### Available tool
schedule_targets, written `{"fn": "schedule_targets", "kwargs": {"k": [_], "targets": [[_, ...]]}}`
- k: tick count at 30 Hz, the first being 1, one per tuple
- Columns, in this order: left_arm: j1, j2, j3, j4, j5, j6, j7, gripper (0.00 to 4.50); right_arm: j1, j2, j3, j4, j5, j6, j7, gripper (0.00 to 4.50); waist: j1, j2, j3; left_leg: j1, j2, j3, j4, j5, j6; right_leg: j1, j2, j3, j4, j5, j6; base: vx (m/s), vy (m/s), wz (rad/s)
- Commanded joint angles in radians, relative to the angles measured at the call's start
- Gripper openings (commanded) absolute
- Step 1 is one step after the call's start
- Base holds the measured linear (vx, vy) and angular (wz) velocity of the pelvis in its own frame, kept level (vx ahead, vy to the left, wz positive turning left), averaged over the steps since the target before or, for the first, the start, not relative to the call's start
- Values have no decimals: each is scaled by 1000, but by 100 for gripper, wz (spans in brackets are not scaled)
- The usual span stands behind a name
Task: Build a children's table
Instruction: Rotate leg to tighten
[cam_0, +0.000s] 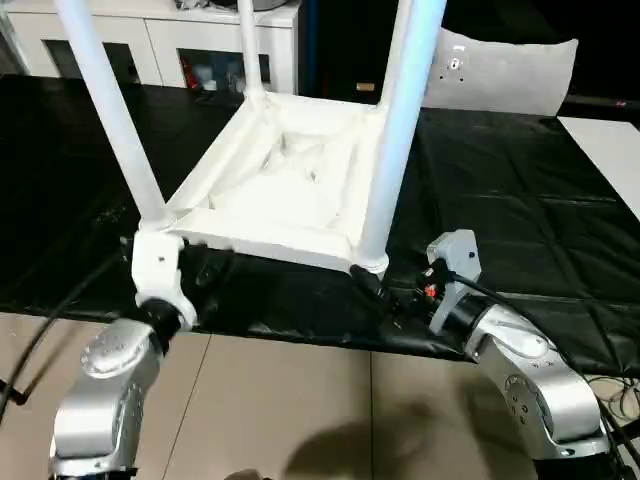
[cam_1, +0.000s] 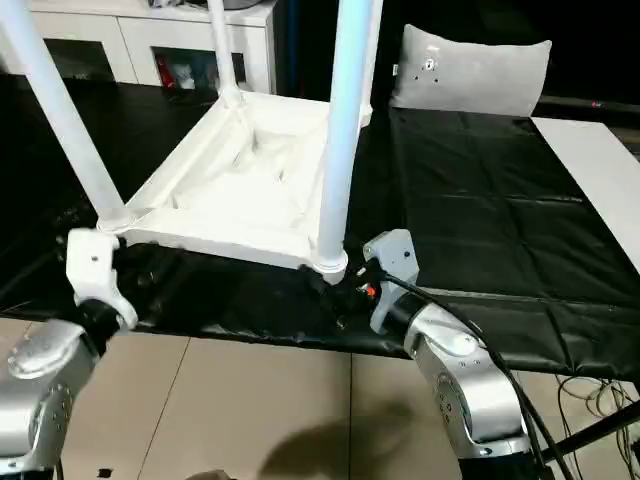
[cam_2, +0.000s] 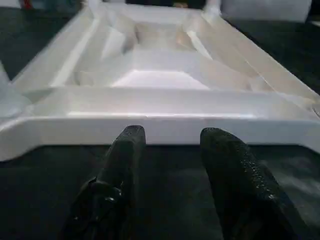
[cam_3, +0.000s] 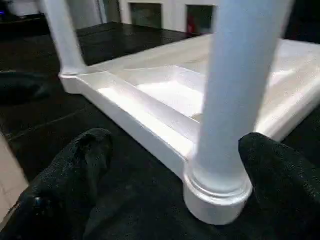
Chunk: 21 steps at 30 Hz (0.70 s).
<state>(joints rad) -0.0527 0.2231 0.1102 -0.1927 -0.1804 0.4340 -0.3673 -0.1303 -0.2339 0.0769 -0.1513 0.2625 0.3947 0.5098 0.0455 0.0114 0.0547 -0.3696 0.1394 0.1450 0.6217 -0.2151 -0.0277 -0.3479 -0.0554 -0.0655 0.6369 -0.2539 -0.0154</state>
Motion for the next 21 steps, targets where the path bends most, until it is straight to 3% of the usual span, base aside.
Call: {"fn": "schedule_targets", "kwargs": {"k": [1, 2, 3, 4, 5, 6, 7, 8, 9, 10, 11, 12, 13, 14, 15, 16, 17, 18, 19, 20, 21], "targets": [[-22, 1, -27, 4, 21, -6, 5, 223, 2, 2, -18, 1, -12, 14, -17, 450, 0, 8, -46, 8, 94, -34, -95, -178, 27, 24, -107, 71, -84, -39, -217, 0, 0, 0], [-26, -1, -28, 10, 22, -7, 8, 223, 2, 4, -18, 2, -12, 16, -22, 450, 5, 4, -47, 1, 86, -26, -88, -171, 51, 31, -125, 81, -91, -51, -225, 0, 0, 0], [-37, -7, -27, 20, 23, -2, 17, 223, 3, 13, -25, 2, -9, 16, -38, 450, 15, 4, -46, -9, 76, -22, -69, -146, 95, 41, -159, 100, -109, -81, -241, 0, 0, 0], [-43, -5, -30, 26, 30, 6, 25, 223, 5, 22, -31, 1, -4, 18, -49, 450, 24, 0, -47, -15, 73, -23, -45, -127, 119, 47, -191, 118, -127, -111, -244, 0, 0, 0], [-48, -2, -32, 33, 33, -1, 25, 223, 7, 30, -36, 0, 0, 18, -58, 450, 43, -1, -49, -32, 84, -43, 3, -86, 141, 60, -260, 153, -154, -193, -247, 0, 0, 0], [-49, -2, -32, 34, 30, -6, 22, 223, 7, 32, -37, -1, 1, 19, -61, 450, 56, -2, -50, -56, 94, -66, 53, -72, 137, 66, -306, 183, -171, -240, -248, 6, 76, -2], [-51, -2, -31, 35, 26, -10, 20, 223, 10, 37, -38, -5, -1, 27, -76, 450, 58, 2, -50, -74, 94, -79, 73, -71, 131, 73, -320, 194, -173, -252, -258, 6, 76, -2], [-52, -1, -32, 34, 26, -9, 20, 223, 12, 38, -38, -7, -3, 31, -86, 450, 63, 9, -56, -90, 91, -98, 85, -59, 122, 77, -307, 192, -166, -215, -286, 14, 117, -6], [-53, 1, -32, 33, 22, -6, 19, 223, 18, 42, -36, -16, -14, 52, -113, 450, 61, 18, -56, -81, 80, -95, 36, -12, 144, 66, -236, 147, -146, -177, -296, 20, 176, -6], [-53, 1, -32, 34, 22, -5, 19, 223, 19, 43, -36, -17, -15, 55, -116, 450, 59, 23, -60, -64, 71, -84, -2, 23, 181, 57, -183, 119, -131, -157, -283, 20, 176, -6], [-55, 2, -33, 34, 21, 1, 23, 223, 22, 50, -35, -19, -26, 74, -144, 450, 19, 42, -68, 28, 63, -74, -62, 121, 341, -12, -42, 39, -45, -85, -218, 18, 230, 0], [-54, 0, -32, 33, 16, 2, 24, 223, 24, 59, -37, -18, -29, 97, -169, 450, -12, 69, -72, 81, 68, -105, -80, 216, 522, -75, 20, -26, 84, -109, -115, 9, 251, 2], [-53, -1, -32, 33, 12, 0, 23, 223, 25, 62, -38, -17, -28, 104, -176, 450, -12, 57, -69, 65, 88, -107, -82, 269, 553, -91, 19, -27, 112, -104, -57, 9, 251, 2], [-53, -1, -32, 33, 12, 0, 23, 223, 25, 62, -38, -17, -28, 104, -176, 450, -5, 55, -66, 25, 108, -98, -92, 345, 544, -95, 6, -26, 132, -93, 2, -28, 226, -1], [-52, -4, -34, 29, 16, 25, 33, 223, 19, 72, -56, -12, -32, 137, -209, 450, -2, 42, -64, 8, 120, -90, -107, 281, 478, -79, -10, -17, 113, -73, 13, -76, 181, -6], [-53, -4, -38, 30, 16, 26, 31, 223, 13, 74, -67, -9, -25, 149, -213, 450, 1, 35, -67, 9, 122, -92, -111, 208, 420, -69, -20, -4, 94, -58, 1, -76, 181, -6], [-53, -4, -39, 30, 17, 26, 32, 223, 10, 73, -70, -8, -23, 151, -214, 450, 1, 11, -71, 11, 115, -94, -110, 34, 287, -50, -65, 37, 33, -21, -41, -95, 130, -8], [-55, -4, -42, 32, 19, 23, 33, 223, 4, 68, -77, -5, -20, 150, -212, 450, 14, -14, -57, -18, 87, -73, -65, -191, 129, -31, -176, 108, -56, -64, -148, -105, 107, -5], [-56, -4, -43, 33, 20, 22, 33, 223, 2, 64, -77, -4, -19, 148, -211, 450, 20, -7, -50, -20, 67, -72, -19, -232, 82, -22, -221, 122, -86, -166, -189, -105, 107, -5], [-56, -4, -42, 34, 19, 18, 33, 223, 0, 57, -70, -3, -25, 134, -205, 450, 29, 13, -35, 4, 85, -106, 34, -256, 10, -22, -266, 134, -133, -396, -201, -113, 115, -3], [-57, -3, -42, 37, 23, 13, 36, 223, -1, 50, -62, -5, -34, 123, -200, 450, 2, 35, -17, 28, 112, -148, -1, -466, -63, -33, -204, 89, -134, -538, -149, -136, 125, -10]]}}
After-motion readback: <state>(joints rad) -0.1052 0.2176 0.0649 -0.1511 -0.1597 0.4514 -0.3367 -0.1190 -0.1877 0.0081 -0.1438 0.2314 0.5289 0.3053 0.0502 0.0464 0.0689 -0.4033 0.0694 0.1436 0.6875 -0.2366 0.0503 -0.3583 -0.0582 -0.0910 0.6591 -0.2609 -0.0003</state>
